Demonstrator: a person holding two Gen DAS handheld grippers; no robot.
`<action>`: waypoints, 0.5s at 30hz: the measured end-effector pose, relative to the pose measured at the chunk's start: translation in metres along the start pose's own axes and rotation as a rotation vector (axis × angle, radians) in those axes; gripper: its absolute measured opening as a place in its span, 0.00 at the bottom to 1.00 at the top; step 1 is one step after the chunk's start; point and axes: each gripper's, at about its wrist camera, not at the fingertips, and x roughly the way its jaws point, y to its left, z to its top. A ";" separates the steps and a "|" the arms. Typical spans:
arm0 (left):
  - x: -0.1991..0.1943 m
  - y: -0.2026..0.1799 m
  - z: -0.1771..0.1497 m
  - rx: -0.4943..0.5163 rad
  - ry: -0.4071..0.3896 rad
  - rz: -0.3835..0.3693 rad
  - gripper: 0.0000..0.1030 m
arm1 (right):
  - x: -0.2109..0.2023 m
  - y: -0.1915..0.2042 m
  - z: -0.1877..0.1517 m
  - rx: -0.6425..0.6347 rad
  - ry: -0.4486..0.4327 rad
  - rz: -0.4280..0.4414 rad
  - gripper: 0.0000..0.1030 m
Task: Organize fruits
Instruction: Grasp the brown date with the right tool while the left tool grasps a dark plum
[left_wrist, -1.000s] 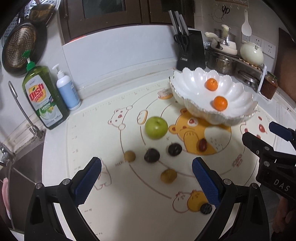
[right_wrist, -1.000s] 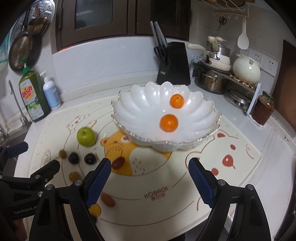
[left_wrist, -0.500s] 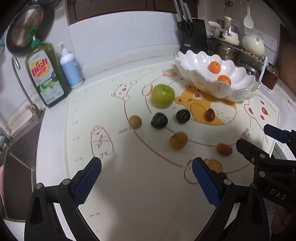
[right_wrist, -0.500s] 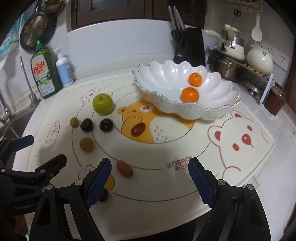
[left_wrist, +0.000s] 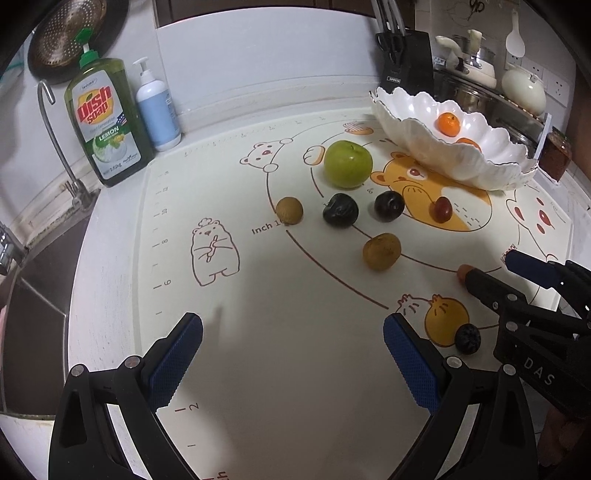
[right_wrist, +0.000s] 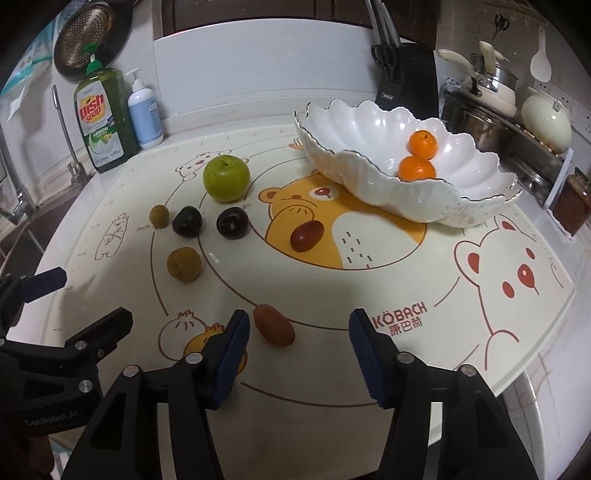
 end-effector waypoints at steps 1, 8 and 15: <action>0.001 0.000 0.000 -0.002 0.004 0.000 0.97 | 0.002 0.000 0.000 0.000 0.004 0.006 0.50; 0.004 0.000 -0.001 -0.014 0.010 0.001 0.97 | 0.009 0.008 -0.006 -0.019 0.016 0.063 0.29; 0.003 -0.006 -0.002 -0.020 0.007 -0.037 0.97 | 0.006 0.004 -0.008 -0.005 0.016 0.097 0.21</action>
